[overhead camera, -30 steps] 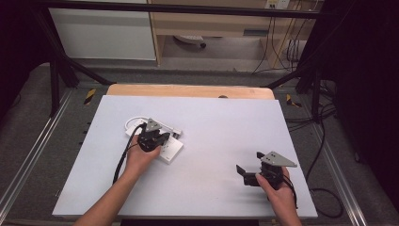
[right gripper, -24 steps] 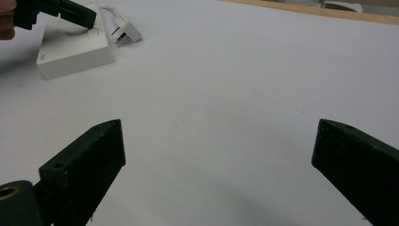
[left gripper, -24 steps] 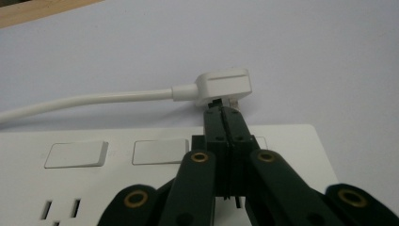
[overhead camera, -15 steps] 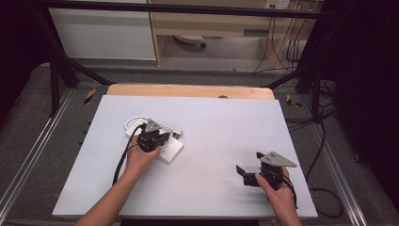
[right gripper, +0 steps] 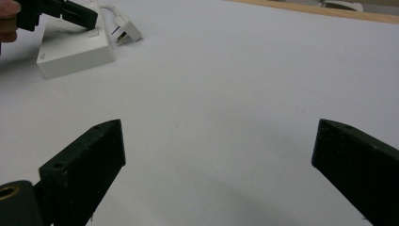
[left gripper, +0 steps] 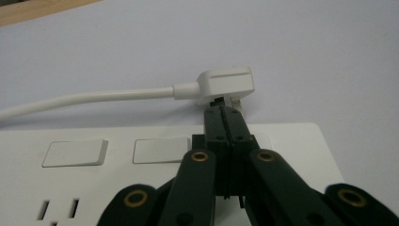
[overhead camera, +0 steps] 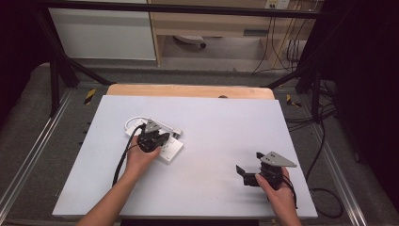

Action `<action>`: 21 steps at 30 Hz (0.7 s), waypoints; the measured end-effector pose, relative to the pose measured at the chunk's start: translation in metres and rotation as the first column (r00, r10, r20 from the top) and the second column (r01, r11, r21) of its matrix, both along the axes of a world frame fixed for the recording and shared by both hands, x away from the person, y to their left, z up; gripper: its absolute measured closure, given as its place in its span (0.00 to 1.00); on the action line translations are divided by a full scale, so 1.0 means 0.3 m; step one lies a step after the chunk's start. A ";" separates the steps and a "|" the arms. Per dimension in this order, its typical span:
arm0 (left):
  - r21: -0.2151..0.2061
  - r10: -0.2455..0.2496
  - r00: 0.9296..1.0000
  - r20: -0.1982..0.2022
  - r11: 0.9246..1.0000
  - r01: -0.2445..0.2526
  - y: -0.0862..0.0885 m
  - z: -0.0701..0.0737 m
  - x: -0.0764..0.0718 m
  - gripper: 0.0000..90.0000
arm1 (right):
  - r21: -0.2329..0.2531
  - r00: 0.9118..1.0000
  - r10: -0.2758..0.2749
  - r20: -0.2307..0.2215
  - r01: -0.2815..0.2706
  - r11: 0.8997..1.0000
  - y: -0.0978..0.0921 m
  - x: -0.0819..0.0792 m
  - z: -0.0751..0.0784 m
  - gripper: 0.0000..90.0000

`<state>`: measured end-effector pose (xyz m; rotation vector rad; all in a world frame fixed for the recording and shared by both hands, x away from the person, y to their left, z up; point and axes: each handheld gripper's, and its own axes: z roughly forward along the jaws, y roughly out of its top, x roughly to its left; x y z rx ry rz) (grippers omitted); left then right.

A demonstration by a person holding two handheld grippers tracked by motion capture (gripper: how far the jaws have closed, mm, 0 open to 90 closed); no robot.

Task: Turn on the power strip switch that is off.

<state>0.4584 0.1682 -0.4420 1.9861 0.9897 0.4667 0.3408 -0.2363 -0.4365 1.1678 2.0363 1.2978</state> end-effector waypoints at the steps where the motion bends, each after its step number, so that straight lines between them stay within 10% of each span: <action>1: 0.002 0.000 1.000 0.003 1.000 0.000 -0.001 0.000 -0.001 1.00 | 0.000 1.000 0.001 0.001 -0.001 1.000 0.000 0.000 0.000 0.04; 21: -0.021 -0.004 1.000 0.028 1.000 0.004 0.001 0.002 0.000 1.00 | 0.003 1.000 -0.001 0.002 0.001 1.000 -0.002 0.001 0.001 0.04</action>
